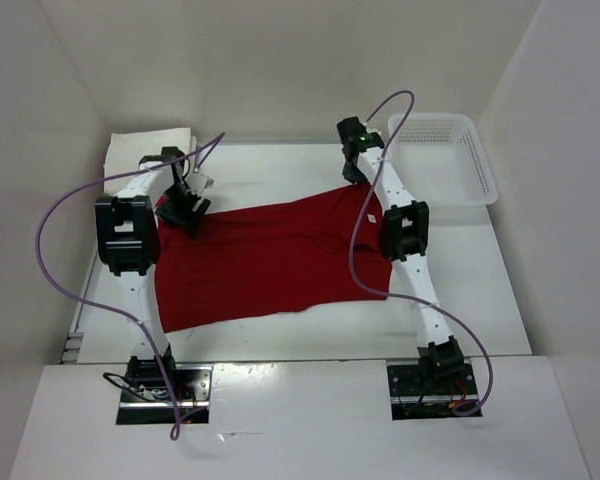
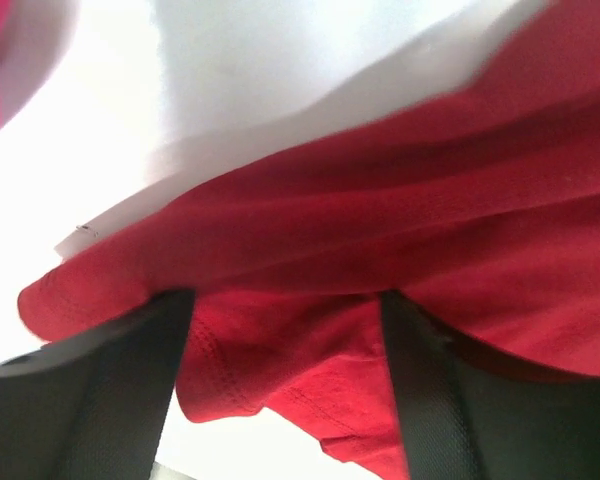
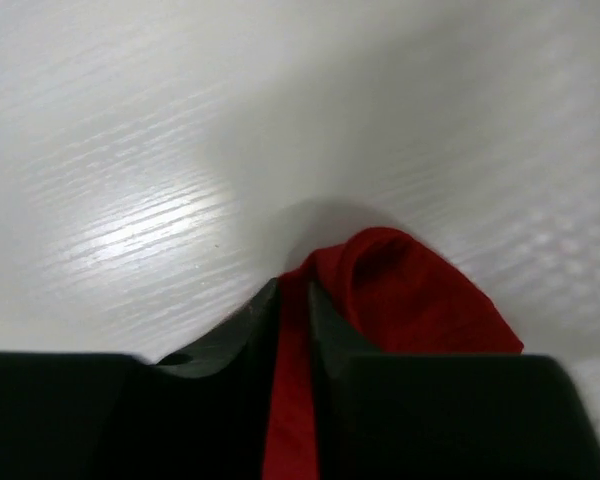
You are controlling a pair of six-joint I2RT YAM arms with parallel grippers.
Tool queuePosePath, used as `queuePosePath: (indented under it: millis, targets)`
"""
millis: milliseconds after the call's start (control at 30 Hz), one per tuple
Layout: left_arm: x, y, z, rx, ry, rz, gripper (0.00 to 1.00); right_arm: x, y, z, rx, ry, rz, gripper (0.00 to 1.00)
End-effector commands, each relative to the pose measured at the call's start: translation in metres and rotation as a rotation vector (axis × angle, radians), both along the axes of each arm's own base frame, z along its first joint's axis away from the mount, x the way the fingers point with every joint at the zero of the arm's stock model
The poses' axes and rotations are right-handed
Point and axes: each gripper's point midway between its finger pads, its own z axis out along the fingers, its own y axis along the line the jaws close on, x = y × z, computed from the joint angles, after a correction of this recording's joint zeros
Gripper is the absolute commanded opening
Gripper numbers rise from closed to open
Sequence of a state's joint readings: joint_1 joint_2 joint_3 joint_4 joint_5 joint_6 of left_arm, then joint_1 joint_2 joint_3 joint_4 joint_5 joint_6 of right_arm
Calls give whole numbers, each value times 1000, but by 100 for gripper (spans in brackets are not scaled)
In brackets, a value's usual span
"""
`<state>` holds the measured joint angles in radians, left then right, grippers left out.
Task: Fold and stack the t-shirts
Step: Fold the flattened tshirt in 1/3 of the way, then grap the side of the flattened tshirt closest away from the robot with both arms
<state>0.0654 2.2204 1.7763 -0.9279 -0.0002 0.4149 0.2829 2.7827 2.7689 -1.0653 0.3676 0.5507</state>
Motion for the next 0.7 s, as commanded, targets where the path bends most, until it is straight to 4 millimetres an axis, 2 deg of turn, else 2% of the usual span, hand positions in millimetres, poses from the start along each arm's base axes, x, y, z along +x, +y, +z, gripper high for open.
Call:
queuePosePath:
  millis: [0,33,67,100,133,200,233,267,300,333,367,400,433,467,500,533,567,600,633,667]
  targets:
    - [16,-11,25,-27,-79,5,84,-11,1,68,-46,-58,31,23]
    - [19,-10,47,-24,-131,4,89,-16,4,101,-50,-104,32,38]
    - [20,-10,61,-23,-163,4,93,-23,5,118,-65,-118,42,44]
    - [23,-10,78,-21,-208,3,100,-30,16,137,-72,-147,56,49]
    - [23,-10,111,-17,-284,2,100,-46,17,168,-72,-173,64,53]
    - [14,-6,139,13,-337,-2,100,-70,21,191,-107,-175,78,60]
    - [6,-6,167,16,-401,-2,100,-91,35,183,-126,-129,111,60]
    - [-13,-4,162,35,-357,-6,100,-109,36,208,-112,-158,111,62]
    - [-26,-1,160,53,-334,-16,100,-124,39,209,-120,-149,112,64]
    - [-43,6,167,99,-331,-2,100,-152,41,176,-160,-51,119,65]
    - [-60,11,158,127,-279,-8,100,-173,40,199,-105,-98,118,65]
    - [-91,16,128,141,-168,1,100,-179,43,196,-52,-122,111,65]
    - [-108,23,125,157,-149,6,100,-212,40,146,-25,13,134,65]
    - [-127,24,114,167,-93,-10,100,-229,34,160,71,-31,91,65]
    - [-144,28,109,177,-72,1,100,-252,27,121,94,43,77,65]
    - [-177,29,85,190,37,-17,100,-269,32,109,181,81,60,65]
    - [-192,31,75,187,76,-21,100,-282,32,110,228,72,51,65]
    - [-205,30,69,184,101,-23,100,-304,25,81,230,138,28,65]
    - [-228,30,53,175,180,-28,100,-314,25,72,253,161,14,65]
    - [-237,29,47,171,209,-31,100,-323,25,69,306,169,-24,67]
